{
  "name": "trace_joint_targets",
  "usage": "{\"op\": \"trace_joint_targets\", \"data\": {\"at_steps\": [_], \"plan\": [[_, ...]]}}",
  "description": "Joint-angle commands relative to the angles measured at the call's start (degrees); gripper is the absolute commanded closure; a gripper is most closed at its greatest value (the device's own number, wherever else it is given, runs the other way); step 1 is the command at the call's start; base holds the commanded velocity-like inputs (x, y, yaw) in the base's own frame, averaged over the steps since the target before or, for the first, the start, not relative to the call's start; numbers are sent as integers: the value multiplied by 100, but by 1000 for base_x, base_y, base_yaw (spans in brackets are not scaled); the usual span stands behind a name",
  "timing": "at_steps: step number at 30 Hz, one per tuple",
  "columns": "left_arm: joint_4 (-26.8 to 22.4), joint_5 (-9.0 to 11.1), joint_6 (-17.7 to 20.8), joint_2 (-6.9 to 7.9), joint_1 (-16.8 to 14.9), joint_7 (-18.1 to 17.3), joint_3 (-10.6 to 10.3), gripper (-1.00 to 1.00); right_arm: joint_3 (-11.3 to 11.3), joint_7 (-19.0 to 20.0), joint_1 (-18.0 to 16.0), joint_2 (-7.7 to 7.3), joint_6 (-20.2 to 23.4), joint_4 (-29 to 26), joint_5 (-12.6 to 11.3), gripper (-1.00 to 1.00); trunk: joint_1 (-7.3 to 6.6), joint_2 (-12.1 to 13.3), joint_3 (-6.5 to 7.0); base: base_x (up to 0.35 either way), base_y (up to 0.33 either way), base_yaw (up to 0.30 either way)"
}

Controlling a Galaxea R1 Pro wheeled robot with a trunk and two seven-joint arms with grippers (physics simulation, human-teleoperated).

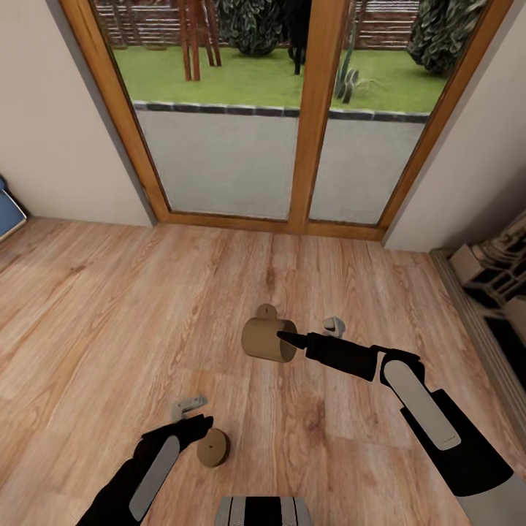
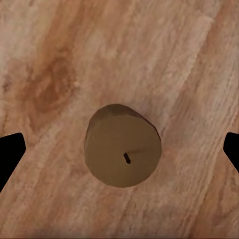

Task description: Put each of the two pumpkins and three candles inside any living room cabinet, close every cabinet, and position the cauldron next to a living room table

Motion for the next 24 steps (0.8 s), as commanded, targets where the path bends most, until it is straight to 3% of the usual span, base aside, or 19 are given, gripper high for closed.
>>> {"op": "trace_joint_targets", "data": {"at_steps": [1, 6, 24], "plan": [[19, -32, -17, -32, -4, 60, -18, -100, 2, 31, -4, -3, 12, 5, 9, 100, 22, -43, -22, 0, 0, 0], [61, -243, -55, -102, -5, 69, -13, -100, 2, 31, -4, -3, 12, 20, 14, 100, 131, -244, -112, 0, 0, 0], [64, -276, -64, -122, -4, 64, -14, -100, 7, 24, -4, 22, 12, 24, 19, 100, 527, -966, -435, 0, 0, 0]]}}
